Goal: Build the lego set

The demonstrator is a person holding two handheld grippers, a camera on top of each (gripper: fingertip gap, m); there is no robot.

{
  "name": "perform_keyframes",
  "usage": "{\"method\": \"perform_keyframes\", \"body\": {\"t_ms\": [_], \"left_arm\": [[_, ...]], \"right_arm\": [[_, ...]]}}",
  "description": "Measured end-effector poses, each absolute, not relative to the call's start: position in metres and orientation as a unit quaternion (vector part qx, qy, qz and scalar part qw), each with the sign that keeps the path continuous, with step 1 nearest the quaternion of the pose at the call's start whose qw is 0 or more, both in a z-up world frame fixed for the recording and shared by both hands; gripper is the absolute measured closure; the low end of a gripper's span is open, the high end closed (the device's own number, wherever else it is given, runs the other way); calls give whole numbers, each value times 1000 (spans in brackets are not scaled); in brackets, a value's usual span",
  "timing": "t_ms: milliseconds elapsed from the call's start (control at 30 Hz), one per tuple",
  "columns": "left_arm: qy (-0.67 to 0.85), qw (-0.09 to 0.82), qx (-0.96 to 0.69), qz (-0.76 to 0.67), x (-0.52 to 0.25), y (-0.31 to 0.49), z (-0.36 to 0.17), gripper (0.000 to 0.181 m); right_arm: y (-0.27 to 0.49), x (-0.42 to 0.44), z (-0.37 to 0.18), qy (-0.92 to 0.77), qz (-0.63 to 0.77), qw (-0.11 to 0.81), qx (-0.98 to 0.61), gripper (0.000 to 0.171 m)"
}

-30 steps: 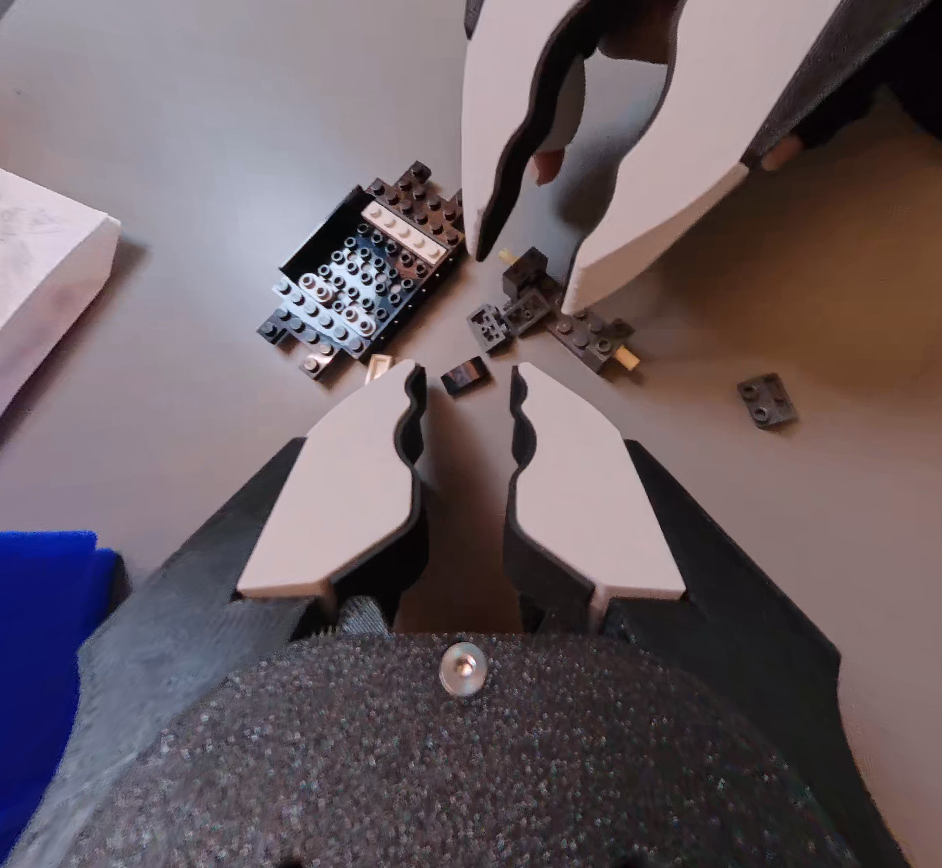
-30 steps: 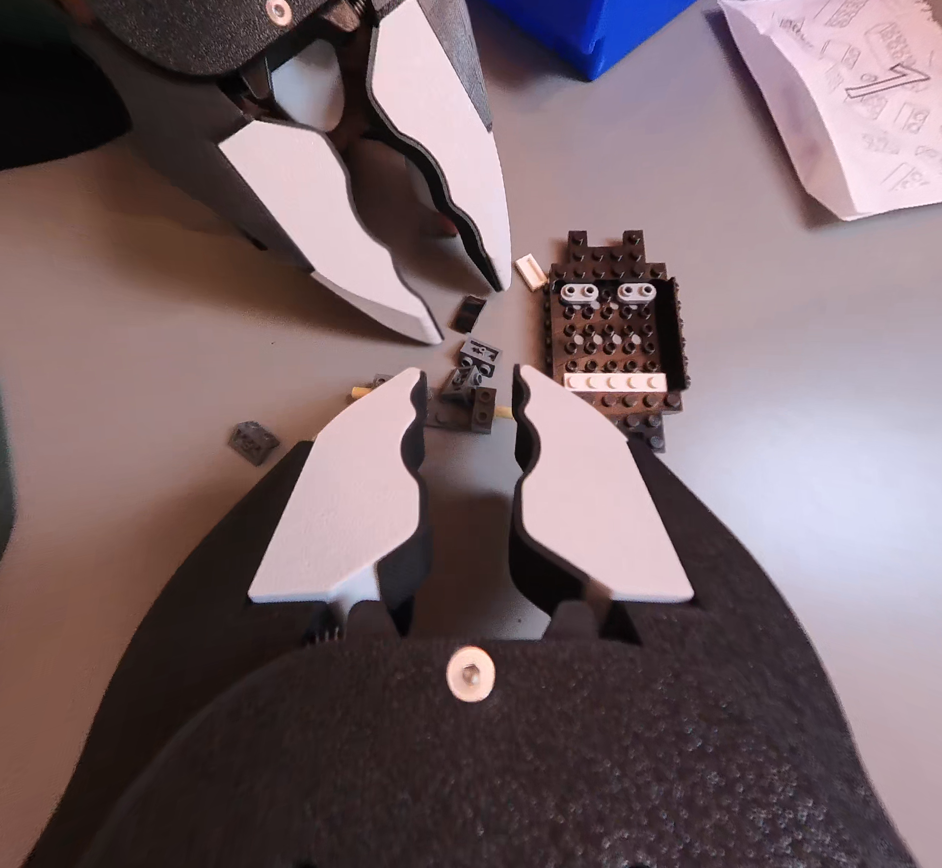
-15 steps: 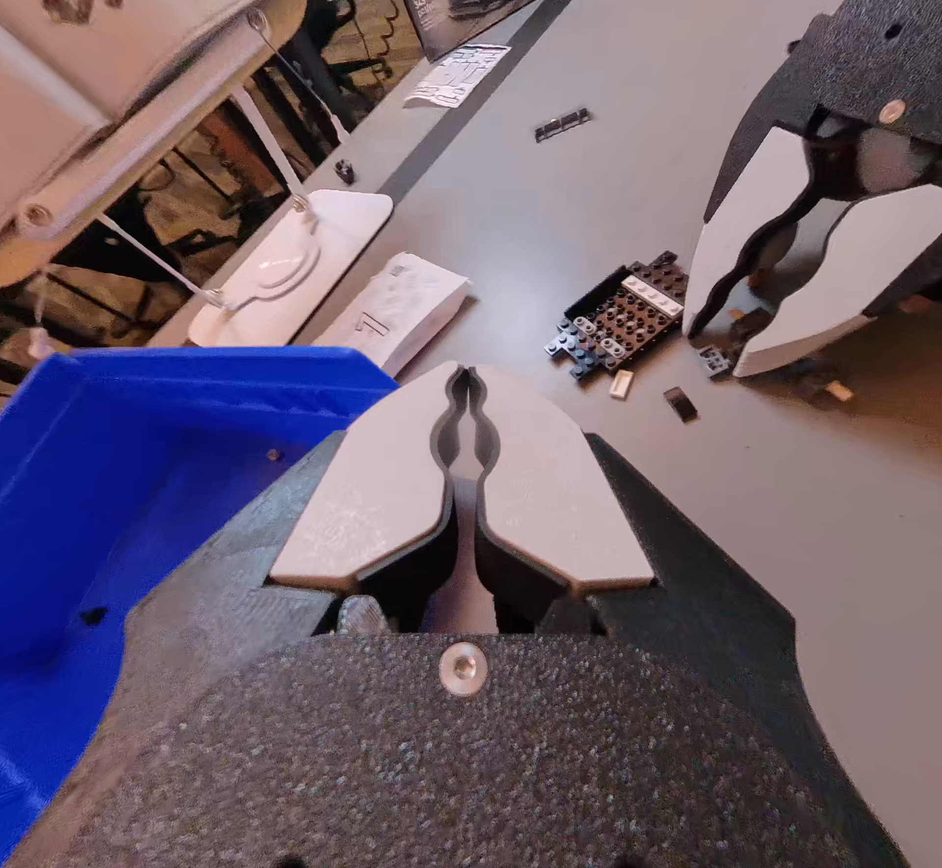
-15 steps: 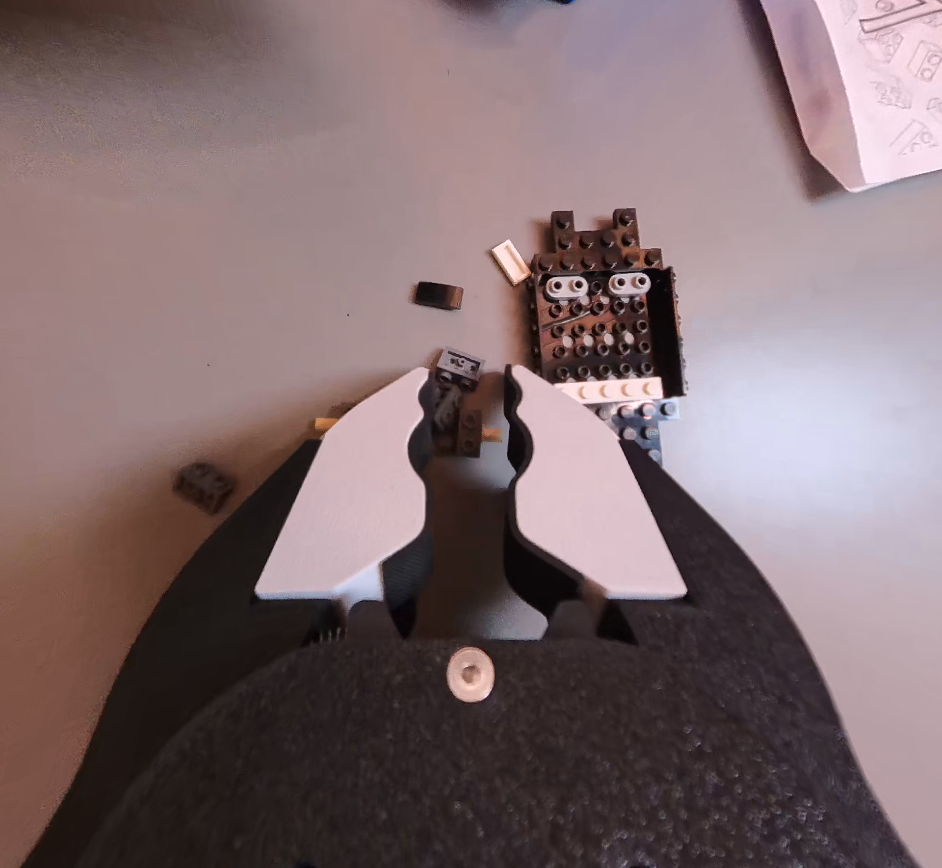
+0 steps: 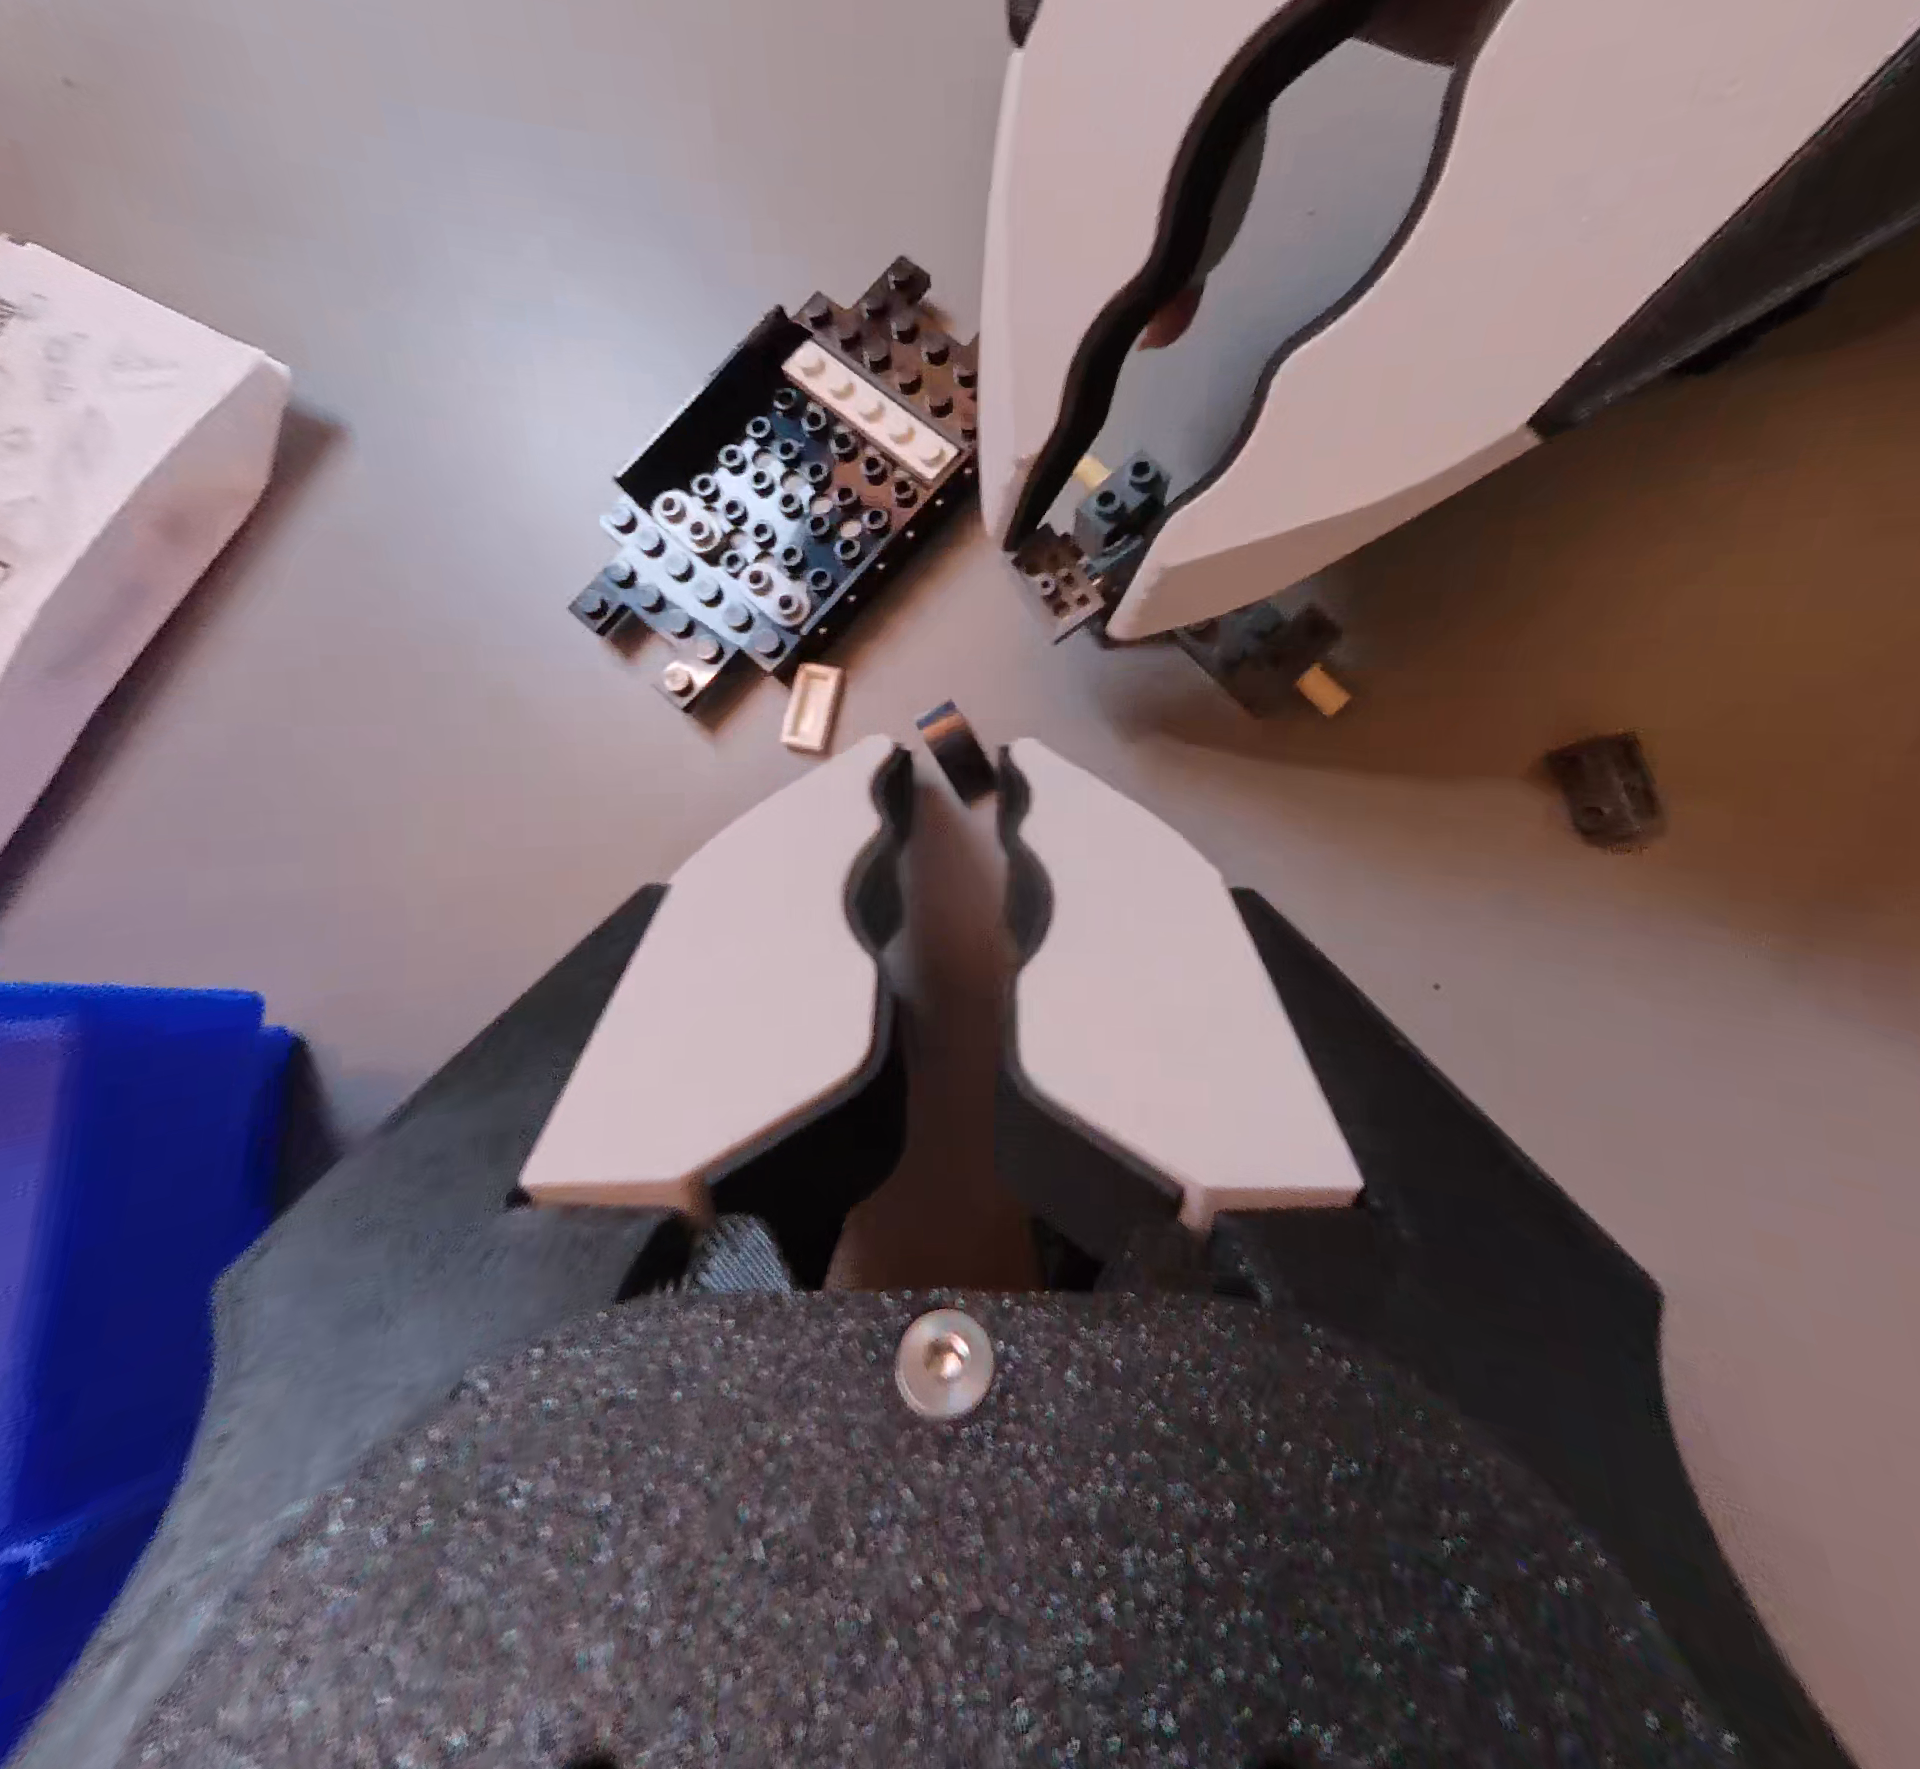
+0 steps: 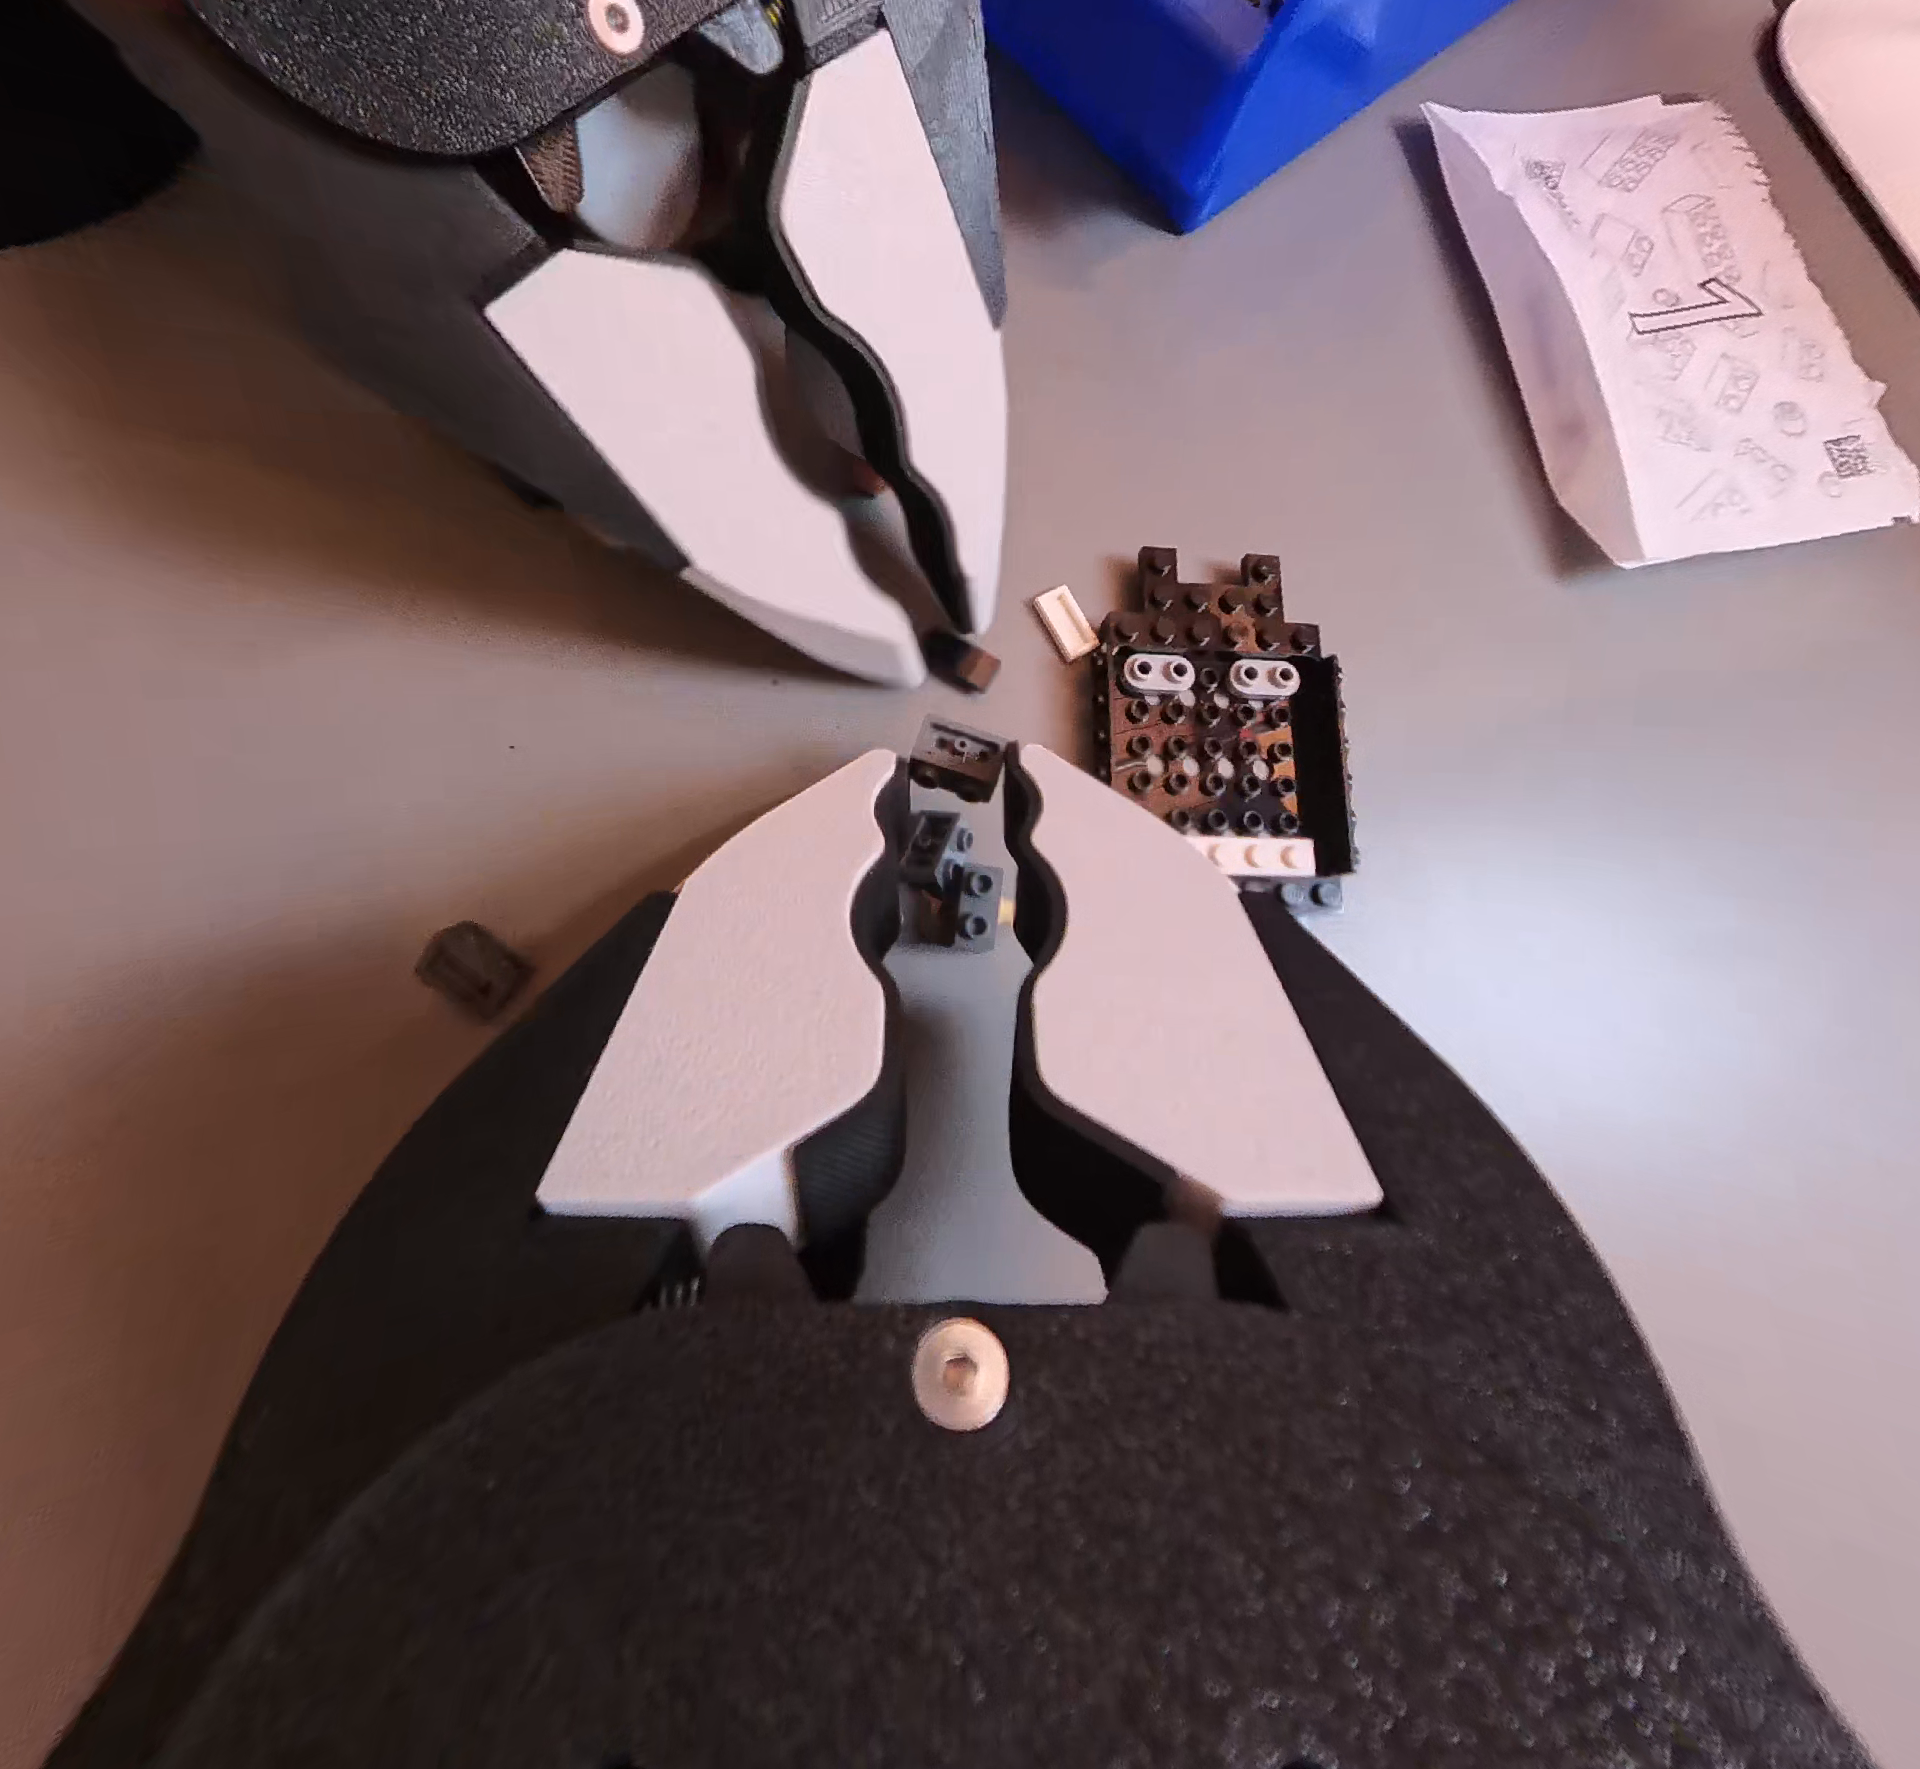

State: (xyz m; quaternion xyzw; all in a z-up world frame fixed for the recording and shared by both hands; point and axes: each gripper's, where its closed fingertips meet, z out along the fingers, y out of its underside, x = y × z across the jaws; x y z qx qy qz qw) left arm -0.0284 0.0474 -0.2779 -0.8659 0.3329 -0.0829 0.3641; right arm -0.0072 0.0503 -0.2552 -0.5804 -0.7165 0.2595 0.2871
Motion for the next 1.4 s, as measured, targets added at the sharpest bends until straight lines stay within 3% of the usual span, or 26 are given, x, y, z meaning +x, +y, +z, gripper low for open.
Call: {"method": "perform_keyframes", "body": {"t_ms": [133,300,367,400,467,533,667,767,1033,1200,1400], "left_arm": [[356,371,-856,-53,-35,47,-275,173],[244,531,-810,47,-98,69,-192,173],[164,555,-807,117,-146,73,-172,173],[137,538,-822,126,-163,74,-177,170],[108,488,-862,88,-176,74,-200,140],[105,467,-875,71,-178,72,-213,128],[177,498,-846,77,-154,72,-202,133],[263,504,-823,-15,-102,61,-205,141],[435,613,-659,18,-9,30,-170,150],[442,617,-650,37,-2,30,-167,167],[450,626,-635,46,-7,27,-159,169]], "right_arm": [[53,-5,-253,-709,268,295,-582,154],[59,-4,-242,-691,289,315,-584,154],[60,-5,-239,-684,298,316,-586,154],[60,-5,-239,-682,301,315,-587,154],[60,-6,-240,-682,303,314,-587,154],[60,-7,-240,-683,302,318,-584,154],[57,-11,-228,-671,330,339,-571,154],[50,-15,-213,-658,375,360,-544,154],[28,-16,-174,-496,631,192,-564,154],[18,-15,-165,-466,681,135,-549,155],[17,-13,-158,-450,706,118,-533,153]]}}
